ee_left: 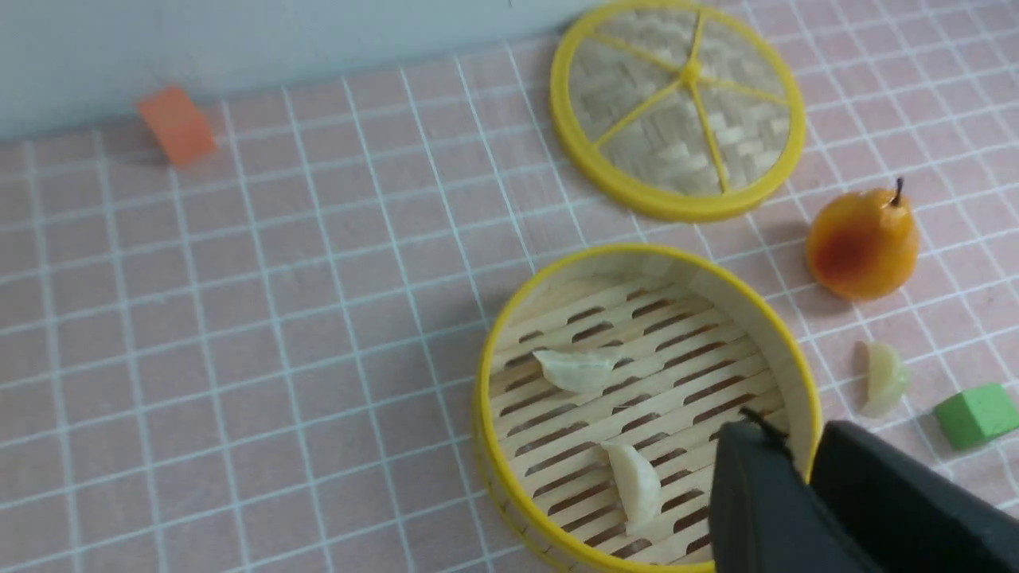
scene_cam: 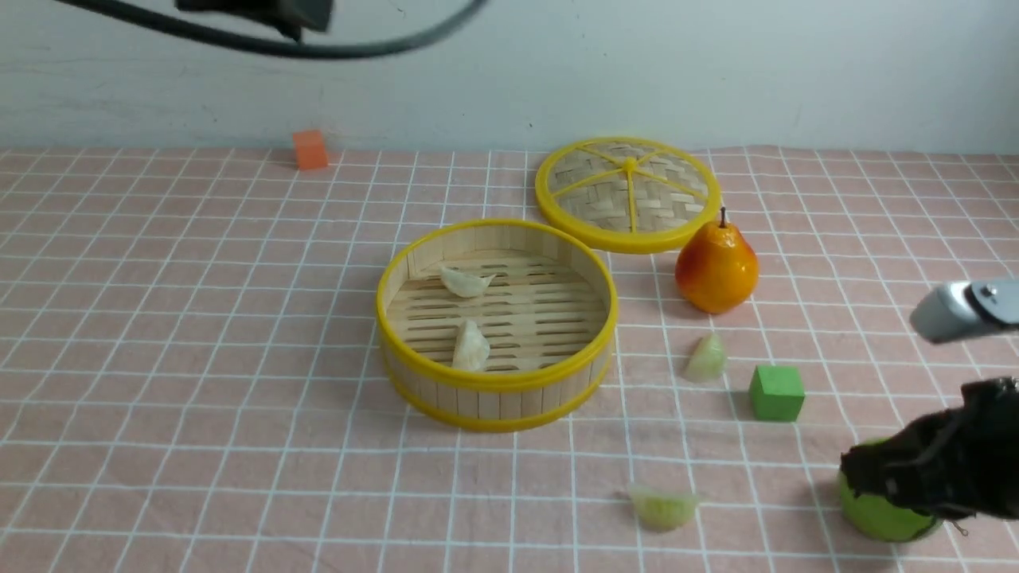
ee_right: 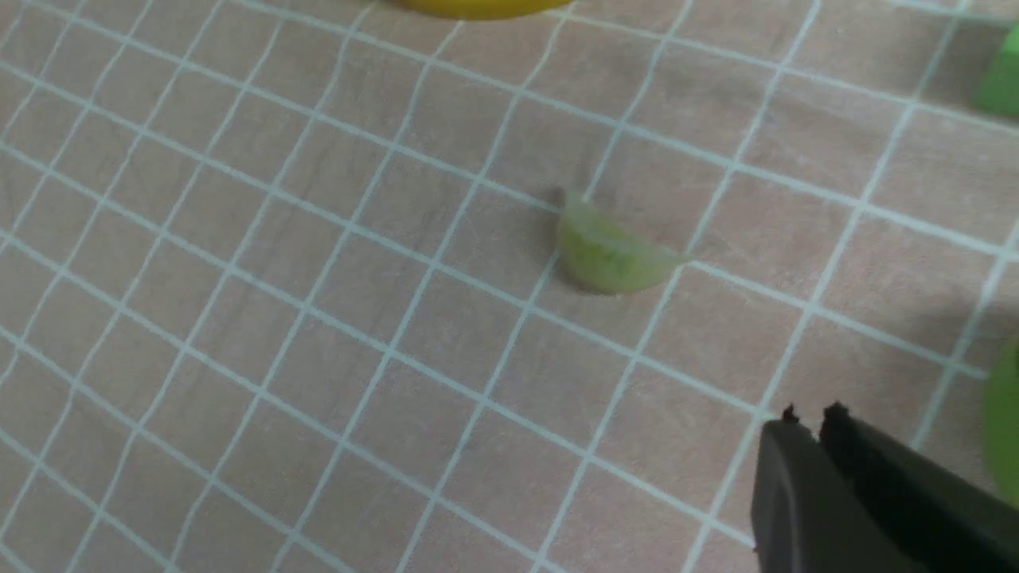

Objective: Put the dumplings into the steamer on the table with the pink tablecloth.
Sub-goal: 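Reach for and grasp a dumpling lying on the table beside the steamer, then place the dumpling in the bamboo steamer basket with the right gripper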

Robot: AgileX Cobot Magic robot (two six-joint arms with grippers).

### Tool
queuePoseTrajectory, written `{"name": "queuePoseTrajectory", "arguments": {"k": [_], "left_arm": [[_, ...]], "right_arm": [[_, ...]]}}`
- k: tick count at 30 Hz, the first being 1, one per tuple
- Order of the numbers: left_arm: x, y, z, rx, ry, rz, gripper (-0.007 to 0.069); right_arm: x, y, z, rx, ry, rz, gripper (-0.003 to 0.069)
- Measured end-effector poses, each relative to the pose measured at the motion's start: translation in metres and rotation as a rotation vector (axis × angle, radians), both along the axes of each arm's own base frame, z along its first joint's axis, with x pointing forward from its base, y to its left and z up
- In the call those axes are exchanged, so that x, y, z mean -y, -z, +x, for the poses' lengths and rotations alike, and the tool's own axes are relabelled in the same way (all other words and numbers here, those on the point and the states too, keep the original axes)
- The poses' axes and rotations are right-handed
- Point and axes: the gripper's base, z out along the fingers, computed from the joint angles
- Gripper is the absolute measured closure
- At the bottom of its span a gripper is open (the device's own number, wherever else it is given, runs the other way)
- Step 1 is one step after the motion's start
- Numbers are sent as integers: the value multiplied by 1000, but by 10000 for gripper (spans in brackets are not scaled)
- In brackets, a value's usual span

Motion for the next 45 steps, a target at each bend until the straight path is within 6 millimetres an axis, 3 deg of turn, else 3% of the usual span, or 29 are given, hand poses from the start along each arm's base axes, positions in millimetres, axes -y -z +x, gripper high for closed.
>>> {"name": "queuePoseTrajectory", "arguments": {"k": [3, 4, 5, 7, 9, 10, 14, 15, 21, 25, 28, 34, 39, 45], "left_arm": [[-20, -30, -62, 74, -31, -41, 603], [-21, -32, -66, 84, -31, -44, 606], [-29, -34, -94, 106, -39, -65, 619], [-37, -27, -121, 129, -44, -81, 627], [-45, -10, -146, 164, -52, -94, 629], [-47, -5, -150, 173, -55, -95, 629], [-65, 59, -187, 243, -105, -33, 629], [-70, 85, -195, 243, -119, 9, 628], [-80, 183, -203, 215, -128, 163, 627], [-80, 214, -204, 338, -104, 191, 627], [-77, 229, -206, 463, -78, 148, 627], [-76, 236, -213, 559, -69, 107, 624], [-76, 234, -214, 588, -67, 96, 624], [-76, 232, -214, 603, -66, 91, 620]], "right_arm": [[3, -9, 27, -19, 48, -42, 595], [3, -9, 27, -20, 51, -46, 595], [0, -10, 46, -27, 55, -73, 584], [-5, -8, 64, -25, 49, -98, 571], [-14, -6, 92, -19, 32, -133, 545], [-16, -5, 95, -20, 31, -132, 542], [-33, 13, 148, -94, 25, -169, 432], [-36, 16, 162, -125, 40, -167, 377], [-41, 50, 209, -243, 96, -194, 186], [-47, 70, 226, -275, 141, -164, 176], [-55, 91, 233, -289, 143, -164, 226], [-63, 97, 233, -301, 114, -181, 429], [-62, 89, 230, -263, 13, -232, 450], [-69, 50, 232, -177, -49, -240, 492]]}}
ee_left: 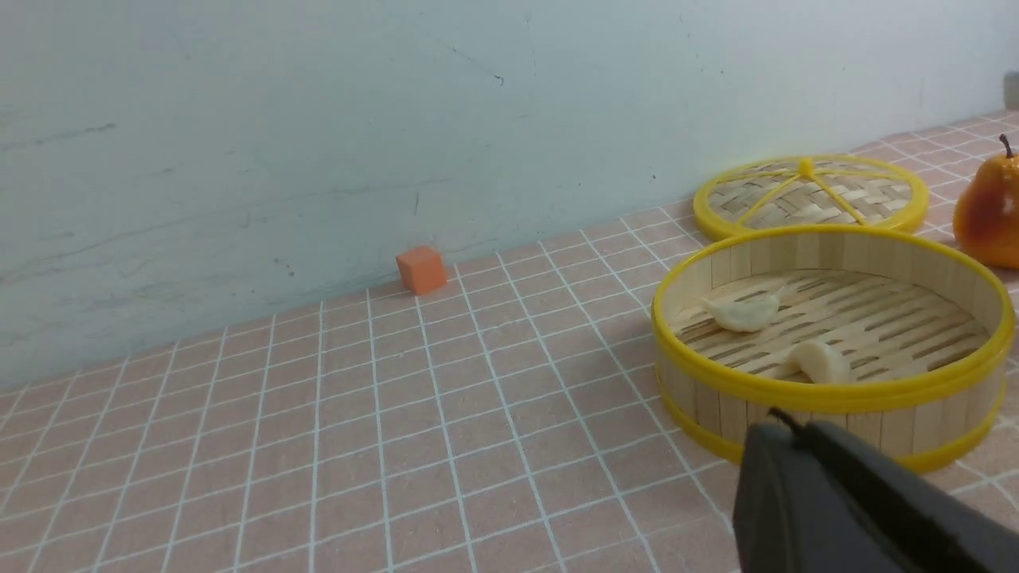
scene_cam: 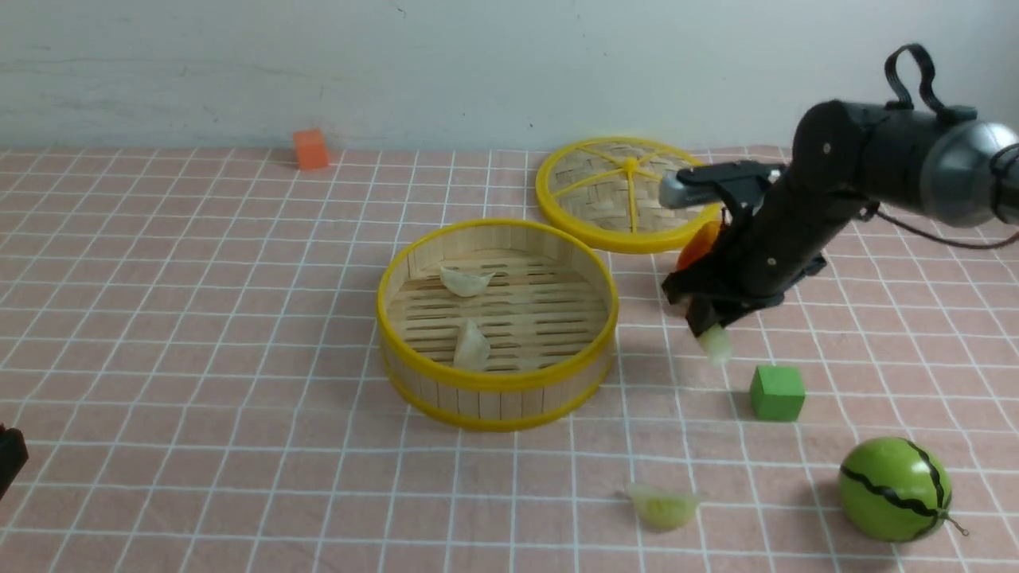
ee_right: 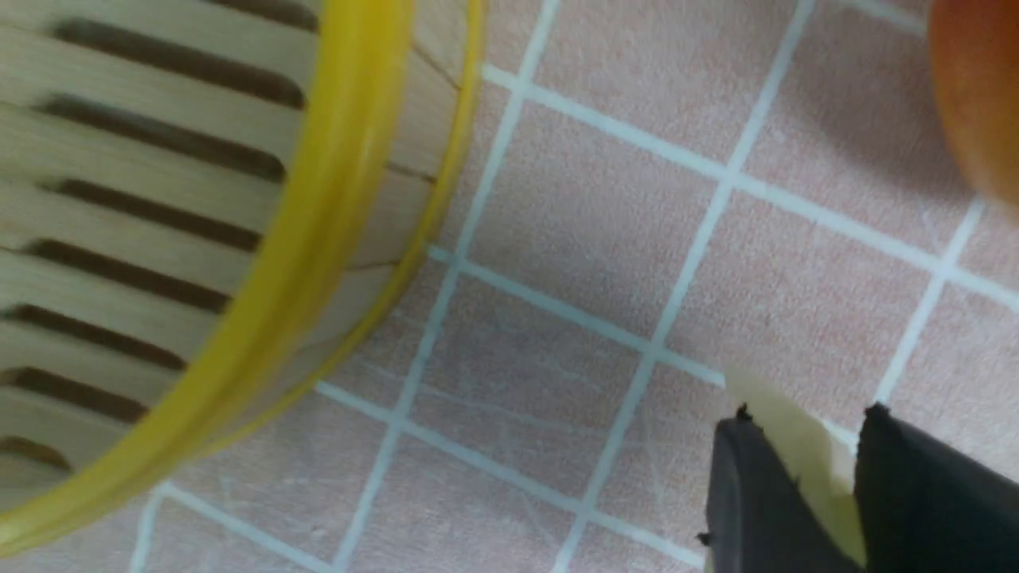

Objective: Put the dumplings into the steamer on the table with the pink tablecloth.
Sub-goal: 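Place the dumpling in the bamboo steamer basket with the right gripper, then reach for and grasp a dumpling lying on the table beside the steamer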

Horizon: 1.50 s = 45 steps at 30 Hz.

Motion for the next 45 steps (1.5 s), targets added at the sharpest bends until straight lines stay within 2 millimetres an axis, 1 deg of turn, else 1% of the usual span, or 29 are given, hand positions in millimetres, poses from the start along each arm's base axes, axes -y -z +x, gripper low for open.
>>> {"name": "queuePoseTrajectory", "arguments": {"k": [1, 2, 3, 4, 7, 8, 9, 11, 13, 15, 16, 18, 19, 21, 22, 23, 24, 25, 26, 27, 29, 31, 33, 35, 36, 37, 39, 42, 45], "left_arm": [[0, -1, 0, 8, 2, -2, 618], [0, -1, 0, 8, 2, -2, 617], [0, -1, 0, 16, 4, -4, 616], [0, -2, 0, 20, 5, -5, 614], [1, -3, 0, 37, 9, -10, 614], [1, -4, 0, 42, 11, -11, 613], [1, -4, 0, 42, 11, -11, 613], [1, -4, 0, 44, 11, -12, 610], [1, -4, 0, 44, 11, -12, 608], [1, -4, 0, 43, 11, -12, 607], [1, -4, 0, 43, 11, -12, 607], [1, -3, 0, 42, 11, -11, 607], [1, -3, 0, 42, 11, -11, 607], [1, -3, 0, 42, 11, -11, 607], [1, -3, 0, 42, 11, -11, 607], [1, -3, 0, 42, 11, -11, 607], [1, -3, 0, 41, 11, -12, 607], [1, -3, 0, 41, 11, -12, 607], [1, -3, 0, 40, 11, -16, 607], [1, -3, 0, 40, 11, -17, 606], [1, -3, 0, 41, 12, -18, 604], [1, -4, 0, 44, 13, -19, 603], [1, -4, 0, 50, 15, -27, 603], [1, -5, 0, 50, 16, -38, 599], [1, -5, 0, 50, 16, -38, 599], [2, -5, 0, 47, 17, -47, 597], [2, -5, 0, 46, 17, -52, 596], [2, -5, 0, 44, 17, -58, 594], [2, -5, 0, 44, 17, -59, 589]], "right_arm": [[-9, -19, 0, 41, -21, 22, 492], [-11, -22, 0, 48, -24, 26, 492], [-27, -43, 1, 121, -65, 57, 492], [-39, -52, 1, 166, -94, 78, 492], [-75, -61, 2, 294, -194, 120, 492], [-87, -57, 4, 332, -223, 126, 492], [-89, -55, 5, 338, -229, 127, 493], [-113, -25, 13, 397, -279, 106, 495], [-120, 7, 21, 390, -289, 84, 495], [-121, 29, 26, 369, -286, 71, 485], [-121, 31, 26, 369, -285, 70, 481], [-120, 28, 27, 382, -282, 71, 422], [-119, 22, 26, 381, -286, 73, 331], [-118, 4, 20, 374, -302, 79, 223], [-118, 1, 19, 374, -304, 80, 214], [-115, -31, 10, 382, -331, 88, 134], [-113, -49, 4, 393, -345, 89, 107], [-113, -54, 3, 396, -348, 90, 102], [-105, -98, -15, 428, -381, 82, 67], [-100, -120, -26, 443, -387, 75, 60], [-89, -145, -48, 378, -376, 68, 64], [-83, -150, -61, 287, -361, 52, 76], [-75, -129, -76, 86, -319, 23, 111], [-74, -92, -85, -64, -326, -22, 141], [-74, -87, -86, -79, -327, -26, 144], [-75, -54, -99, -194, -361, -70, 163], [-77, -20, -117, -288, -428, -115, 181], [-82, 8, -128, -262, -514, -138, 194], [-81, 32, -130, -193, -608, -159, 198]]}}
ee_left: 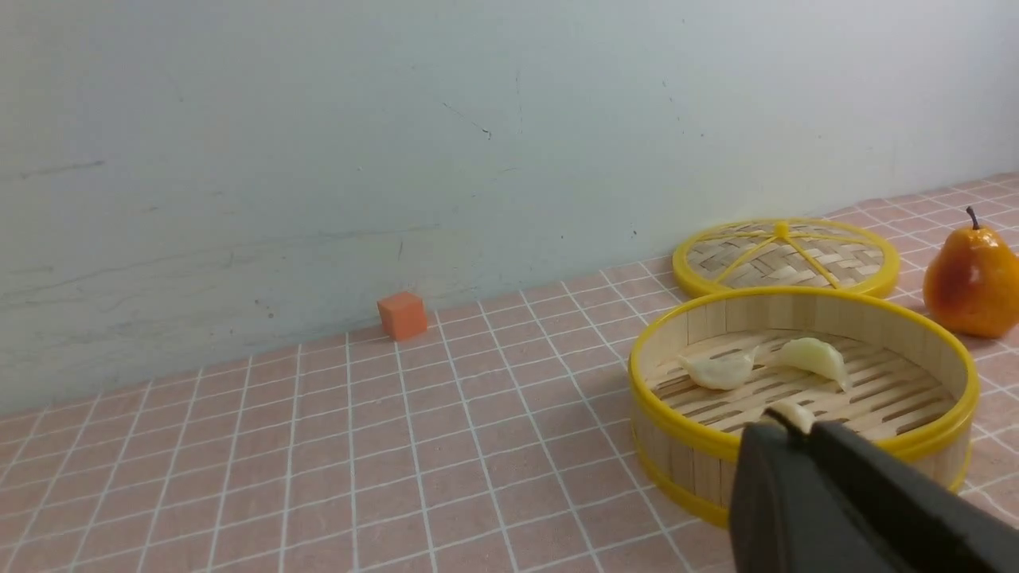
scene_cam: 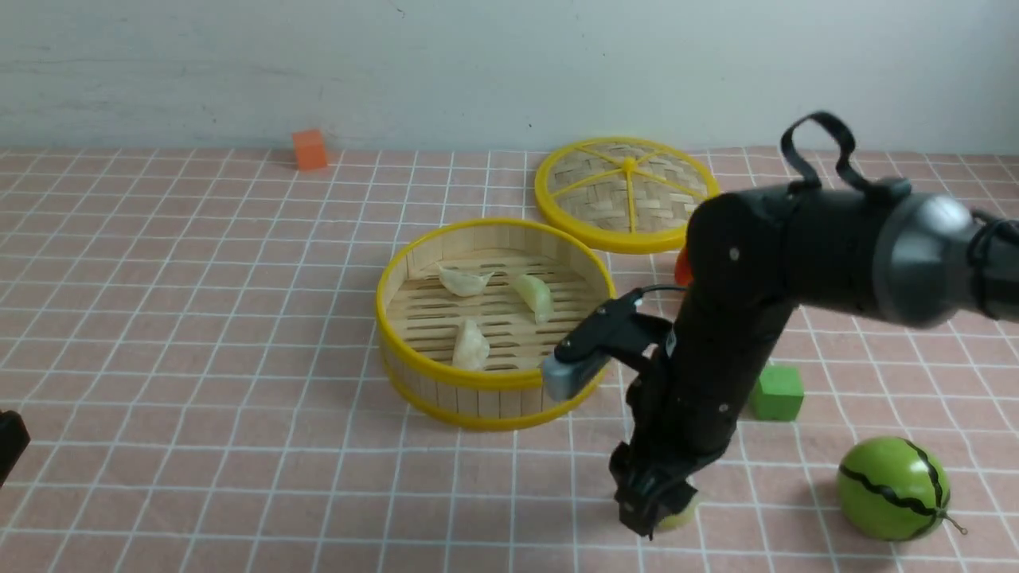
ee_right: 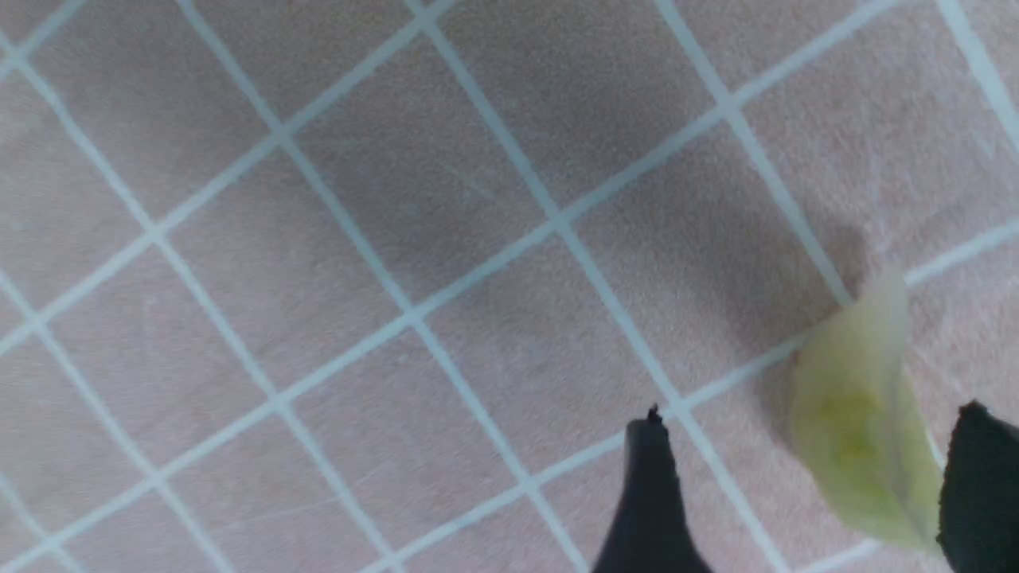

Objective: Put the dumplings into the steamer on the table with the pink tablecloth.
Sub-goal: 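Reach for and grasp a dumpling lying on the table beside the steamer, then place the dumpling in the bamboo steamer basket with the right gripper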

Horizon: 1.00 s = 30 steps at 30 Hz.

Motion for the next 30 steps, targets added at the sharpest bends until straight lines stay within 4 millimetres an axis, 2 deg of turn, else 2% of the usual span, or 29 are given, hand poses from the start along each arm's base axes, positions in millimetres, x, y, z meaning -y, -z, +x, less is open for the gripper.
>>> {"name": "queuePoseTrajectory", "arguments": {"k": [2, 4, 6, 10, 13, 17, 18, 19, 22, 23, 24, 25, 27, 30], "left_arm": [[0, 0, 0, 0, 0, -1, 588], [0, 0, 0, 1, 0, -1, 587], [0, 0, 0, 1, 0, -1, 587], [0, 0, 0, 1, 0, -1, 587], [0, 0, 0, 2, 0, -2, 587], [0, -1, 0, 8, 2, -3, 587], [0, -1, 0, 10, 2, -4, 587], [0, -1, 0, 11, 2, -4, 587], [0, -2, 0, 17, 4, -6, 587], [0, -2, 0, 18, 4, -6, 587], [0, -2, 0, 20, 4, -7, 587], [0, -2, 0, 21, 4, -7, 587], [0, -2, 0, 21, 4, -7, 587], [0, -2, 0, 21, 4, -7, 587]], "right_arm": [[2, 17, -1, 8, -44, -17, 207], [4, 25, -1, 15, -63, -33, 232], [4, 25, 0, 22, -64, -32, 260], [4, 24, 3, 42, -71, -39, 442], [3, 19, 4, 31, -76, -39, 448], [-6, -26, 14, 88, -80, 21, 446], [-11, -46, 19, 137, -68, 80, 446], [-15, -57, 22, 169, -62, 121, 446], [-27, -82, 33, 294, -51, 257, 446], [-28, -83, 34, 301, -46, 273, 446], [-35, -86, 45, 401, -29, 342, 446], [-36, -86, 47, 410, -20, 351, 446], [-44, -72, 66, 507, 36, 407, 446], [-50, -35, 85, 542, 93, 396, 446]]}}
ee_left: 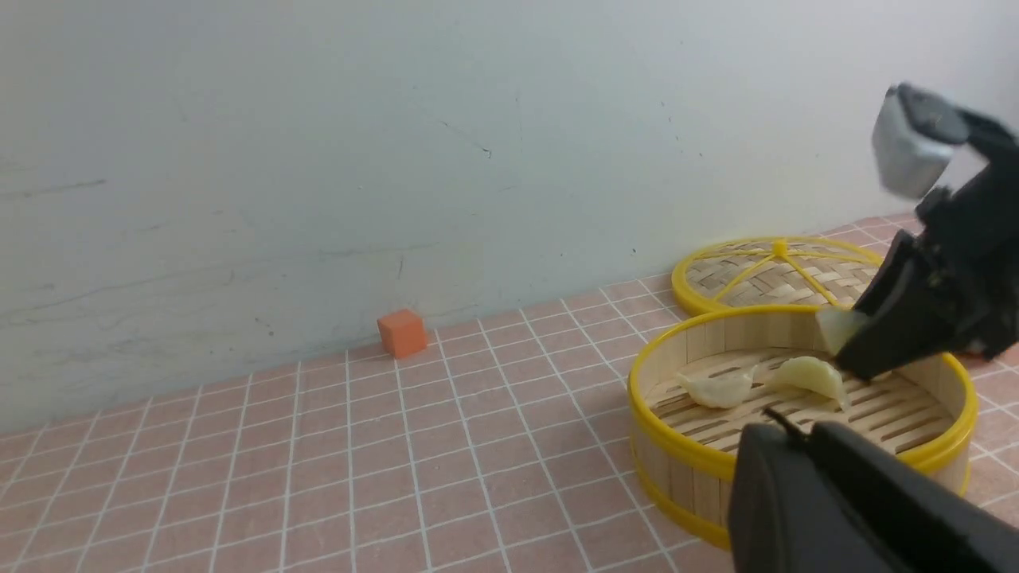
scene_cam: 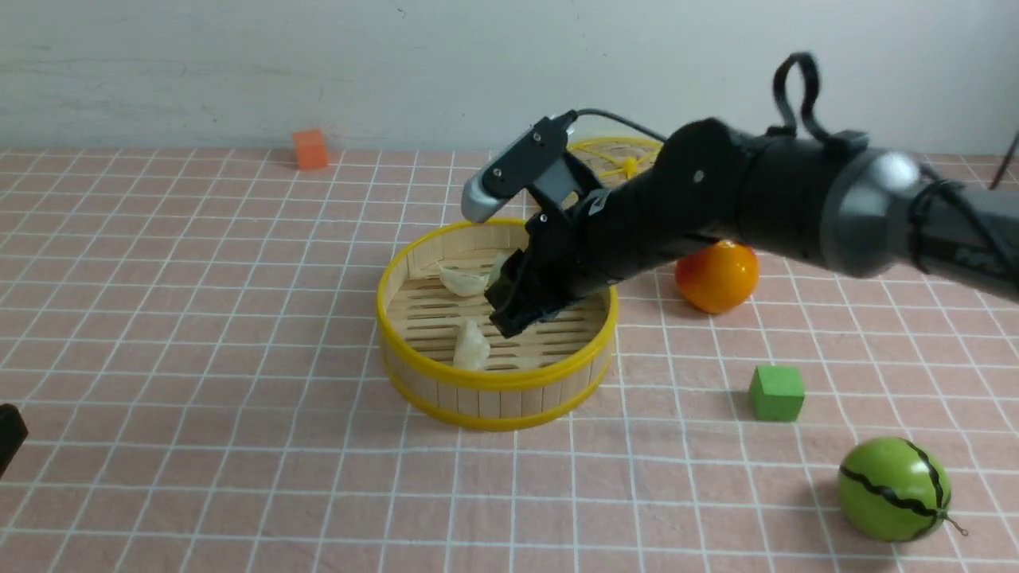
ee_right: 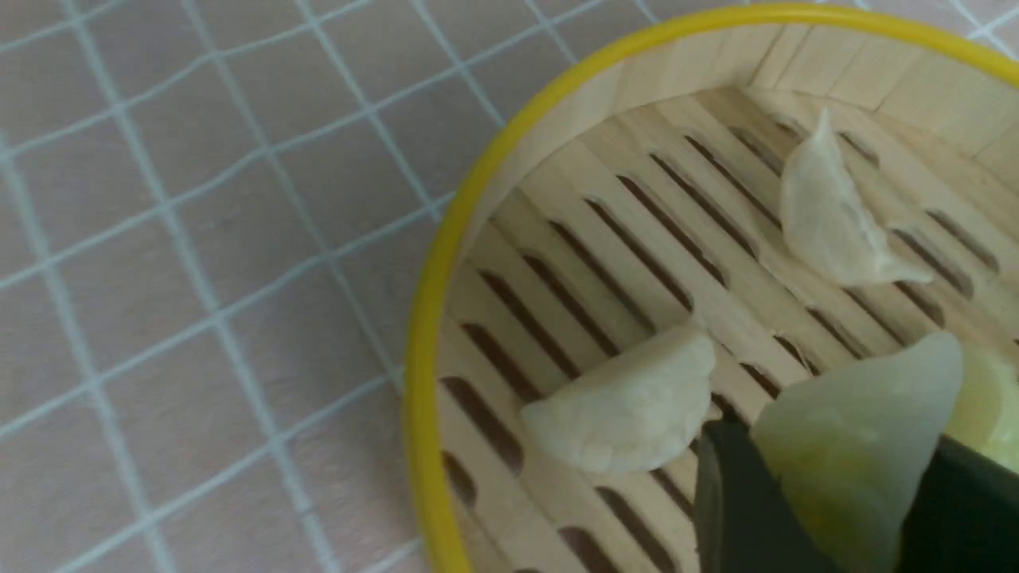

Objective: Put the dumplings into the steamer on the table with the pink tablecloth.

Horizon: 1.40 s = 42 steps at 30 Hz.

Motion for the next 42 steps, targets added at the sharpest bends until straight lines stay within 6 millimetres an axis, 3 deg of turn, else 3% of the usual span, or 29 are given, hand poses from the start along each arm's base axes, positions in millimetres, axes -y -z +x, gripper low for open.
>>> {"name": "queuePoseTrajectory", "arguments": {"k": [3, 5, 10, 13, 18, 22, 23, 26, 28, 31, 33, 34, 35, 36, 37, 38, 39, 40, 42], "left_arm": [[0, 0, 0, 0, 0, 0, 586], [0, 0, 0, -3, -1, 1, 586], [0, 1, 0, -8, -2, 2, 586], [0, 1, 0, -11, -2, 3, 586], [0, 1, 0, -12, -2, 0, 585], [0, 1, 0, -14, -2, -3, 576], [0, 1, 0, -14, -2, -3, 575], [0, 1, 0, -8, -1, -4, 572], [0, 0, 0, -2, 1, -6, 570], [0, 0, 0, -3, 0, -6, 568], [0, 1, 0, -8, -1, -5, 568], [0, 1, 0, -10, -1, -4, 567], [0, 1, 0, -11, -1, -4, 567], [0, 1, 0, -13, -2, -3, 568], [0, 1, 0, -13, -2, -3, 568], [0, 1, 0, -13, -2, -3, 566], [0, 1, 0, -13, -2, -3, 566], [0, 1, 0, -13, -2, -3, 563], [0, 1, 0, -14, -2, -3, 559]], "right_arm": [[-1, 33, 8, -43, 18, -28, 433], [-1, 38, 8, -65, 33, -24, 381], [3, 25, 9, -46, 60, -1, 160], [9, 11, 8, -18, 50, -15, 91], [16, -12, 3, 23, 25, -40, 90], [21, -42, -7, 51, 21, -23, 172], [21, -42, -7, 51, 21, -22, 172], [29, -76, -25, 52, 0, -17, 298], [42, -106, -43, 59, -23, -44, 403], [79, -158, -78, 109, -16, -137, 573], [116, -192, -103, 144, 80, -192, 652], [151, -222, -125, 198, 223, -182, 673], [165, -232, -135, 212, 300, -160, 676], [192, -250, -155, 258, 440, -118, 676], [196, -253, -158, 271, 454, -121, 676], [221, -267, -186, 323, 606, -56, 676], [227, -269, -194, 335, 638, -37, 676], [242, -273, -224, 397, 726, 15, 676], [252, -265, -265, 497, 778, 82, 676]]}}
